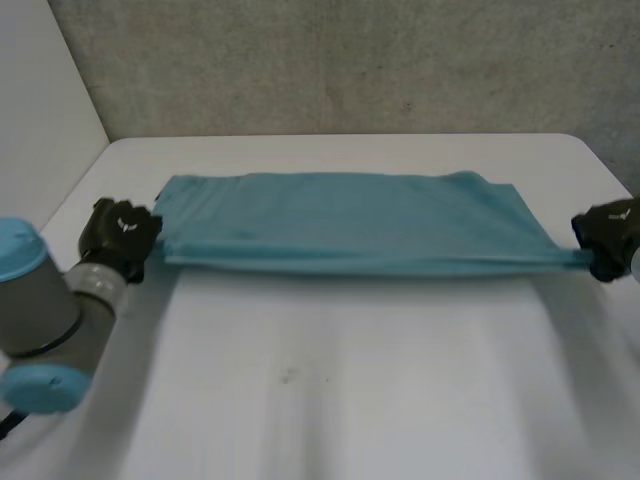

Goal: Fold the laundry

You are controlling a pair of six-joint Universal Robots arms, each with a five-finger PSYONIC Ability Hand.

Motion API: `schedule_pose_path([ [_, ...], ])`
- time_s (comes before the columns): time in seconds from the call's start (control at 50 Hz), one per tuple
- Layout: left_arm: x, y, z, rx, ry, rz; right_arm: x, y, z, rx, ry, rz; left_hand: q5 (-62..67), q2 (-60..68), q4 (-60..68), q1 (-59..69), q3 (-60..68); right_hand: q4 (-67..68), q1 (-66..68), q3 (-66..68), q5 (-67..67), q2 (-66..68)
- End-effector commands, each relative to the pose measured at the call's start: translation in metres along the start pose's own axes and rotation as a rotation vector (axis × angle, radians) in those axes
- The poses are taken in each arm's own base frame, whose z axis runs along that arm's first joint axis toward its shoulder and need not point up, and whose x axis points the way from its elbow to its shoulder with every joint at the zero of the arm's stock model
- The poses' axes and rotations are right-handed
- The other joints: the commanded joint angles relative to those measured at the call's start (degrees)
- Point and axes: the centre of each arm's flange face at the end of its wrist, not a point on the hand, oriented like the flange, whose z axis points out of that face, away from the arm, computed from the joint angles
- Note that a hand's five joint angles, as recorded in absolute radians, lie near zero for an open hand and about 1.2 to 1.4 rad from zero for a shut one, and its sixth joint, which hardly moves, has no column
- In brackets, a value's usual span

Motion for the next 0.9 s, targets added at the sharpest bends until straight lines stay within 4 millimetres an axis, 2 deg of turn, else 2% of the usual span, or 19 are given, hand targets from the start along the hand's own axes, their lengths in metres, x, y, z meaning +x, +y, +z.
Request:
schedule_pose_path([
  [0.02, 0.001, 0.010, -0.070, -0.198, 0.173, 0.111, -0.010, 0.015, -0.042, -0.198, -0.180, -0.208, 15.0, 11.4, 11.8, 15.9, 12.0, 11.4, 24.2, 11.9, 12.9, 12.1],
  [0.08, 0.003, 0.012, -0.103, -0.302, 0.292, 0.095, -0.006, 0.023, -0.064, -0.264, -0.238, -0.270, 15.0, 11.4, 11.8, 15.9, 12.0, 11.4, 24.2, 11.9, 12.9, 12.1],
  [0.1, 0.003, 0.011, -0.106, -0.309, 0.307, 0.095, -0.005, 0.023, -0.067, -0.264, -0.239, -0.283, 15.0, 11.4, 11.8, 15.9, 12.0, 11.4, 24.2, 11.9, 12.9, 12.1],
  [0.14, 0.003, 0.007, -0.109, -0.296, 0.315, 0.095, -0.004, 0.023, -0.069, -0.263, -0.239, -0.303, 15.0, 11.4, 11.8, 15.9, 12.0, 11.4, 24.2, 11.9, 12.9, 12.1],
  [0.22, -0.001, -0.002, -0.096, -0.203, 0.277, 0.094, -0.001, 0.019, -0.065, -0.230, -0.202, -0.317, 15.0, 11.4, 11.8, 15.9, 12.0, 11.4, 24.2, 11.9, 12.9, 12.1],
  [0.3, -0.009, -0.011, -0.065, -0.094, 0.199, 0.098, 0.005, 0.016, -0.048, -0.176, -0.122, -0.282, 15.0, 11.4, 11.8, 15.9, 12.0, 11.4, 24.2, 11.9, 12.9, 12.1],
  [0.32, -0.006, -0.007, -0.049, -0.081, 0.190, 0.103, 0.004, 0.017, -0.036, -0.160, -0.106, -0.256, 15.0, 11.4, 11.8, 15.9, 12.0, 11.4, 24.2, 11.9, 12.9, 12.1],
  [0.38, -0.005, -0.007, -0.025, -0.047, 0.159, 0.107, -0.004, 0.012, -0.011, -0.106, -0.086, -0.220, 15.0, 11.4, 11.8, 15.9, 12.0, 11.4, 24.2, 11.9, 12.9, 12.1],
  [0.4, -0.006, -0.008, -0.009, -0.021, 0.137, 0.111, -0.007, 0.010, -0.006, -0.093, -0.084, -0.212, 15.0, 11.4, 11.8, 15.9, 12.0, 11.4, 24.2, 11.9, 12.9, 12.1],
  [0.54, 0.005, 0.000, 0.059, 0.053, 0.077, 0.123, -0.013, -0.011, 0.043, 0.013, 0.029, -0.179, 15.0, 11.4, 11.8, 15.9, 12.0, 11.4, 24.2, 11.9, 12.9, 12.1],
  [0.62, 0.012, 0.003, 0.087, 0.088, 0.053, 0.127, -0.013, -0.019, 0.072, 0.083, 0.094, -0.185, 15.0, 11.4, 11.8, 15.9, 12.0, 11.4, 24.2, 11.9, 12.9, 12.1],
  [0.68, 0.013, 0.005, 0.102, 0.107, 0.033, 0.128, -0.013, -0.021, 0.082, 0.106, 0.114, -0.189, 15.0, 11.4, 11.8, 15.9, 12.0, 11.4, 24.2, 11.9, 12.9, 12.1],
  [0.7, 0.014, 0.006, 0.109, 0.119, 0.023, 0.130, -0.016, -0.022, 0.096, 0.131, 0.133, -0.193, 15.0, 11.4, 11.8, 15.9, 12.0, 11.4, 24.2, 11.9, 12.9, 12.1],
  [0.78, 0.019, 0.010, 0.121, 0.150, -0.002, 0.134, -0.025, -0.022, 0.114, 0.131, 0.156, -0.199, 15.0, 11.4, 11.8, 15.9, 12.0, 11.0, 23.8, 11.5, 12.5, 11.7],
  [0.8, 0.020, 0.010, 0.122, 0.159, -0.009, 0.136, -0.026, -0.021, 0.117, 0.127, 0.163, -0.199, 15.0, 11.4, 11.8, 15.9, 12.0, -3.3, 9.5, -2.9, -1.8, -2.6],
  [0.82, 0.022, 0.010, 0.123, 0.168, -0.014, 0.137, -0.028, -0.022, 0.118, 0.124, 0.169, -0.200, 0.9, -2.7, -2.3, 1.8, -2.1, -19.3, -6.5, -18.8, -17.8, -18.6],
  [0.84, 0.023, 0.009, 0.124, 0.181, -0.022, 0.140, -0.031, -0.021, 0.120, 0.119, 0.172, -0.201, -18.0, -21.6, -21.3, -17.2, -21.1, -35.3, -22.5, -34.8, -33.8, -34.6],
  [0.86, 0.027, 0.004, 0.124, 0.209, -0.035, 0.147, -0.033, -0.022, 0.122, 0.113, 0.185, -0.201, -42.9, -46.5, -46.1, -42.0, -45.9, -58.6, -45.8, -58.1, -57.1, -57.9],
  [0.9, 0.030, -0.001, 0.123, 0.234, -0.046, 0.150, -0.033, -0.024, 0.124, 0.113, 0.209, -0.193, -49.5, -53.1, -52.7, -48.6, -52.6, -58.6, -45.8, -58.1, -57.1, -57.9],
])
